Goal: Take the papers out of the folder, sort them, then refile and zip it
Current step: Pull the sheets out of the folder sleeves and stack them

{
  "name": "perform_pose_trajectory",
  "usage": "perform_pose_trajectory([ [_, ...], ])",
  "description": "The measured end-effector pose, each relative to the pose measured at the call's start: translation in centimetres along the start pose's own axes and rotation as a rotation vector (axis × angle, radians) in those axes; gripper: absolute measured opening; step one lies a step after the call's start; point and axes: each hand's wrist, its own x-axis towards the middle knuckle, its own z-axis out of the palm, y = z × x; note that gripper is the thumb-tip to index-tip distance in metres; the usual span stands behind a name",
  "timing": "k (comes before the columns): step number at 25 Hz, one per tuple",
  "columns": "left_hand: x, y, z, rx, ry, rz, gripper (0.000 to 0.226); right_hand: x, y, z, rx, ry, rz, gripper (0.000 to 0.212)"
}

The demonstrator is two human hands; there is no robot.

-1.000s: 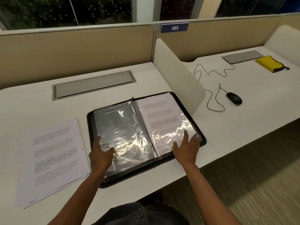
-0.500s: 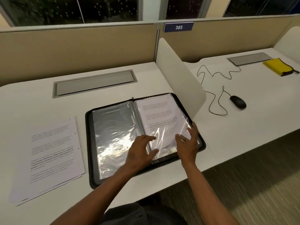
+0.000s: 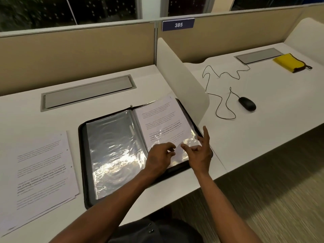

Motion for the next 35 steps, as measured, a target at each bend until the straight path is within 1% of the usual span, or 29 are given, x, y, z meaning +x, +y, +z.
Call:
perform_pose_trajectory([
  [3, 0.1, -0.2, 0.1, -0.069, 0.062, -0.017, 0.02, -0.5, 0.8, -1.0, 0.004, -0.098, -0.06, 0.114],
  [5, -0.2, -0.4, 0.2, -0.131, 0.118, -0.06, 0.017, -0.9, 0.8, -1.0, -0.009, -0.156, -0.057, 0.121],
  [6, -0.3, -0.5, 0.3, -0.157, 0.136, -0.08, 0.015, -1.4, 0.7, -0.9, -0.04, -0.133, -0.048, 0.121],
  [7, -0.3, -0.7, 0.4, -0.178, 0.146, -0.098, 0.014, -2.0, 0.6, -0.7, -0.11, -0.06, -0.063, 0.116],
  [8, -0.4, -0.7, 0.5, -0.197, 0.149, -0.113, 0.013, -2.6, 0.6, -0.5, -0.199, 0.061, -0.126, 0.1],
  [9, -0.4, -0.8, 0.5, -0.21, 0.148, -0.126, 0.013, -3.5, 0.6, -0.3, -0.282, 0.187, -0.25, 0.075],
  [10, -0.4, -0.8, 0.4, -0.219, 0.147, -0.134, 0.013, -4.3, 0.6, 0.1, -0.35, 0.251, -0.41, 0.048],
  [11, -0.3, -0.9, 0.4, -0.222, 0.149, -0.138, 0.012, -5.0, 0.7, 0.6, -0.398, 0.216, -0.554, 0.03],
  [12, -0.2, -0.9, 0.3, -0.225, 0.15, -0.136, 0.012, -5.5, 1.0, 1.0, -0.457, 0.11, -0.645, 0.026],
  [13, -0.2, -1.0, 0.4, -0.224, 0.151, -0.126, 0.012, -5.7, 1.6, 1.6, -0.56, -0.04, -0.667, 0.034],
  [14, -0.3, -1.0, 0.4, -0.22, 0.156, -0.107, 0.012, -5.6, 2.3, 2.1, -0.702, -0.206, -0.641, 0.05],
  [15, -0.4, -1.0, 0.4, -0.214, 0.164, -0.089, 0.012, -5.3, 2.8, 2.6, -0.843, -0.32, -0.614, 0.065],
  [16, -0.6, -0.9, 0.3, -0.211, 0.174, -0.073, 0.011, -4.6, 3.3, 2.9, -0.958, -0.372, -0.602, 0.073],
  [17, -0.8, -0.8, 0.2, -0.212, 0.185, -0.061, 0.01, -3.9, 3.3, 3.0, -1.038, -0.383, -0.617, 0.075],
  [19, -1.1, -0.6, -0.1, -0.218, 0.206, -0.038, 0.009, -2.5, 2.9, 2.7, -1.147, -0.38, -0.674, 0.078],
  [21, -1.5, -0.6, -0.3, -0.219, 0.226, -0.025, 0.01, -1.6, 2.5, 2.1, -1.206, -0.398, -0.719, 0.084],
  [22, -1.6, -0.6, -0.4, -0.225, 0.236, -0.021, 0.011, -1.1, 2.3, 1.6, -1.22, -0.422, -0.727, 0.083],
  [24, -1.9, -0.9, -0.8, -0.252, 0.248, -0.014, 0.012, -0.5, 2.2, 1.1, -1.205, -0.461, -0.743, 0.071],
  [26, -2.2, -1.2, -0.9, -0.271, 0.249, -0.009, 0.014, 0.0, 2.3, 0.9, -1.253, -0.464, -0.802, 0.059],
  [28, -2.3, -1.3, -1.0, -0.277, 0.24, -0.009, 0.015, -0.4, 2.6, 0.5, -1.321, -0.437, -0.901, 0.044],
  [31, -2.4, -1.9, -1.0, -0.263, 0.213, -0.012, 0.017, -1.1, 3.0, -0.4, -1.262, -0.412, -1.059, 0.023],
  [35, -3.0, -2.3, -1.1, -0.267, 0.175, -0.009, 0.021, -1.7, 3.6, -1.4, -1.124, -0.338, -1.171, 0.009],
])
